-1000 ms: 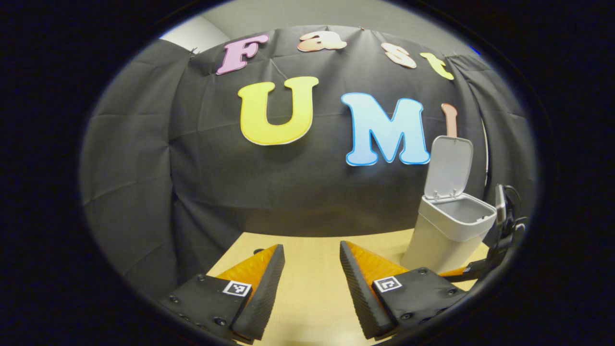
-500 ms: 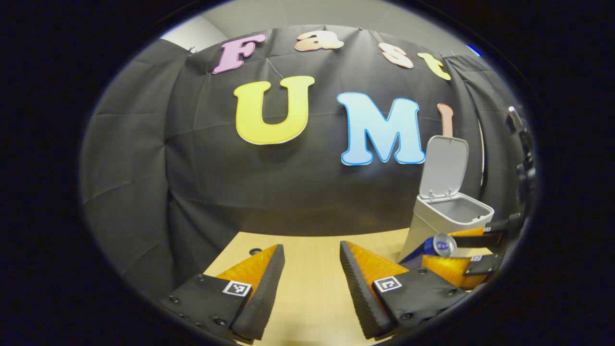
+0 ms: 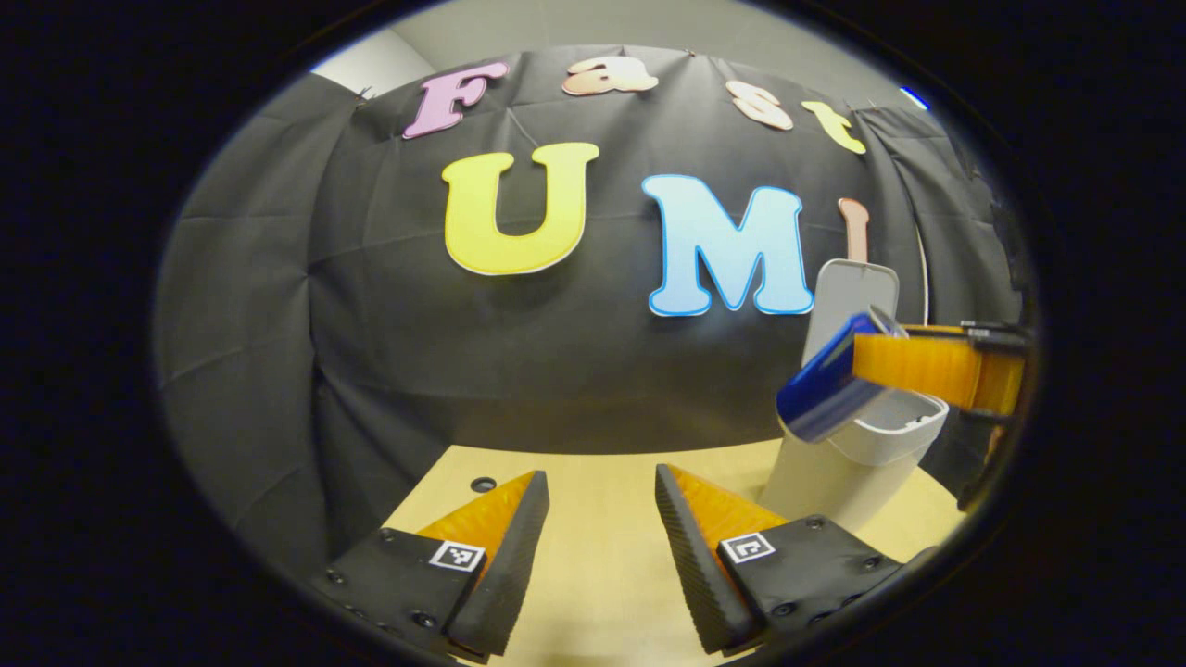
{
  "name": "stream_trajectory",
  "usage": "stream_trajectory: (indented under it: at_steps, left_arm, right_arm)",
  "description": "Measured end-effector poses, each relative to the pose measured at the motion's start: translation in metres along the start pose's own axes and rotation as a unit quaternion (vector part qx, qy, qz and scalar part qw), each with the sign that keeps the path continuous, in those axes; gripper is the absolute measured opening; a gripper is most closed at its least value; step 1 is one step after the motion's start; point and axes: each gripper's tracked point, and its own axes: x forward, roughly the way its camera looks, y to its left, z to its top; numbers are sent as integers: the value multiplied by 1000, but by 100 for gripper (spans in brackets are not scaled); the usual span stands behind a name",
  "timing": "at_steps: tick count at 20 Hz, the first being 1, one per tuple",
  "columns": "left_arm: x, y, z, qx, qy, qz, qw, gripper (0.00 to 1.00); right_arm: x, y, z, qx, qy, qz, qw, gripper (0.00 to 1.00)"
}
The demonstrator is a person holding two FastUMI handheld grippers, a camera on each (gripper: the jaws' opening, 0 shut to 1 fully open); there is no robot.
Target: Press the lid of the desktop garbage bin to open it, pick up the crumpled paper on the desktop and throw it into the bin, then pick up the pop can on the desktop and drop it into the bin, and finally close the garbage bin lid.
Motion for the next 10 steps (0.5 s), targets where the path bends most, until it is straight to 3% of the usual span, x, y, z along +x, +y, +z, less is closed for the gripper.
stream_trajectory:
  at_steps: [3,4,10]
  left_arm:
    - [3,-4,0,1,0,-4,1000,77]
    - [3,-5,0,1,0,-4,1000,84]
    - [6,-3,2,2,3,-4,1000,84]
  right_arm:
    - [-2,-18,27,4,-30,-18,999,84]
    - [-2,-26,34,3,-38,-26,999,84]
    - [-1,-84,63,6,-72,-88,993,84]
